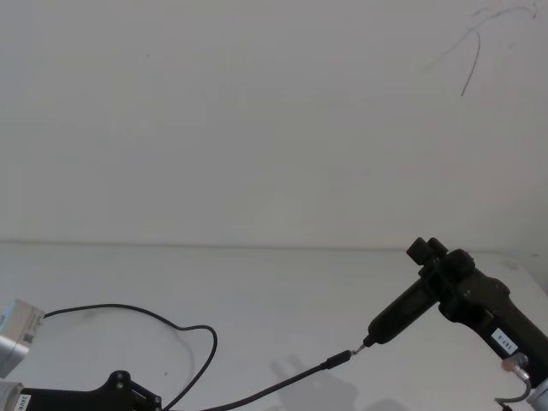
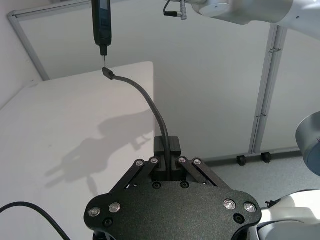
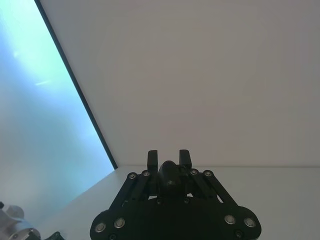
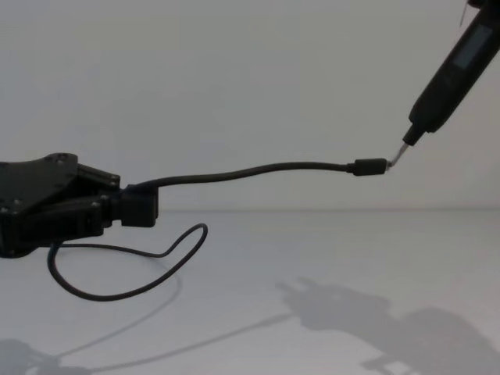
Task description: Pick up the data cable with the one hand.
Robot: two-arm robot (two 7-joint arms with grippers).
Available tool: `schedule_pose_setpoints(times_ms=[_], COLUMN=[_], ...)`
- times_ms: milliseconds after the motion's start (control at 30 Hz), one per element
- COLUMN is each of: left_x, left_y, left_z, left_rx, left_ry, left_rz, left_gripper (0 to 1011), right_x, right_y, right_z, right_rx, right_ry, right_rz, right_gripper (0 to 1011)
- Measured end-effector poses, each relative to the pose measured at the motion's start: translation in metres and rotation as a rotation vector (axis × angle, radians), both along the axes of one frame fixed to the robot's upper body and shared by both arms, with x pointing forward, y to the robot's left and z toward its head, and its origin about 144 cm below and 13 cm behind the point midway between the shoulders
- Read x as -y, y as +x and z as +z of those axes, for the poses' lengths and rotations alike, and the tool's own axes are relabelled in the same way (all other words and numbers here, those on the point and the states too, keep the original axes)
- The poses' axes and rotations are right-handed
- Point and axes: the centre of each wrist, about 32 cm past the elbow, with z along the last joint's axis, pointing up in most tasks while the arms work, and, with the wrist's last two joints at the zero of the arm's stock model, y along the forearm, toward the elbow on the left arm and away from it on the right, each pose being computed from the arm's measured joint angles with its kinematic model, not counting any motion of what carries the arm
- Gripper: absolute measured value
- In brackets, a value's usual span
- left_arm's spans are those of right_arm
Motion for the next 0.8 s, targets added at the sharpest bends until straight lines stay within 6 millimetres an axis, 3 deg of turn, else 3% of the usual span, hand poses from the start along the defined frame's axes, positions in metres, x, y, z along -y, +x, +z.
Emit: schedule_pose_setpoints(times_ms=[800], left_x=[0.0], left_y=[0.0], left_z=[0.0], left_rx=[0.0], left_ry=[0.0], left_rz=[0.0], left_gripper=[42], right_x=[0.0015], right_y=[0.0035], right_z=[0.0027], right_rx=[0.016], right_ry=[0.073], right_rz=[0.033], right_gripper=[251])
